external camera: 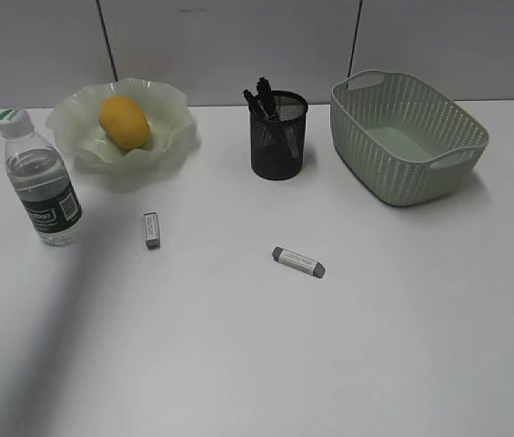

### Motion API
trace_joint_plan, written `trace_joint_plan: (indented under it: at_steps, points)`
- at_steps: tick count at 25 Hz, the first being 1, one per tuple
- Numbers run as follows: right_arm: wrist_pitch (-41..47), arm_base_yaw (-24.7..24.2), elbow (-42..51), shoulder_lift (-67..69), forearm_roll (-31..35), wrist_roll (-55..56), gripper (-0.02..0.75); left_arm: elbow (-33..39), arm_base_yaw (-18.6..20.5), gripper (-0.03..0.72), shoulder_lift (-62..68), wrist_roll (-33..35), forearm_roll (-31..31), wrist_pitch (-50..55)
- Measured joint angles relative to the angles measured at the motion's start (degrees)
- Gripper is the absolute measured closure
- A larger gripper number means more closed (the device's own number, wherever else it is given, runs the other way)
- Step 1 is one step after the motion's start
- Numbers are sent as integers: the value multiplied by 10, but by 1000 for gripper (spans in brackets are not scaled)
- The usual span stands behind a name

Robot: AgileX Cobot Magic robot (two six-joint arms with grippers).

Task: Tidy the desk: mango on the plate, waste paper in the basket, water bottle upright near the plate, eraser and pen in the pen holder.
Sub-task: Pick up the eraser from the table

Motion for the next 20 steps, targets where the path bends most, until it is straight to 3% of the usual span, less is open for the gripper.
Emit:
trace_joint_plan:
  at_steps: [6, 15, 20]
  points:
    - [0, 0, 0, 0, 0, 0, 254, 188, 62, 207, -117, 22, 0, -1]
    - [0, 0, 0, 0, 0, 0, 254, 498, 93, 207, -376, 26, -5, 2]
    - [0, 0, 0, 0, 0, 0, 254, 634, 153, 207, -522, 30, -9, 2]
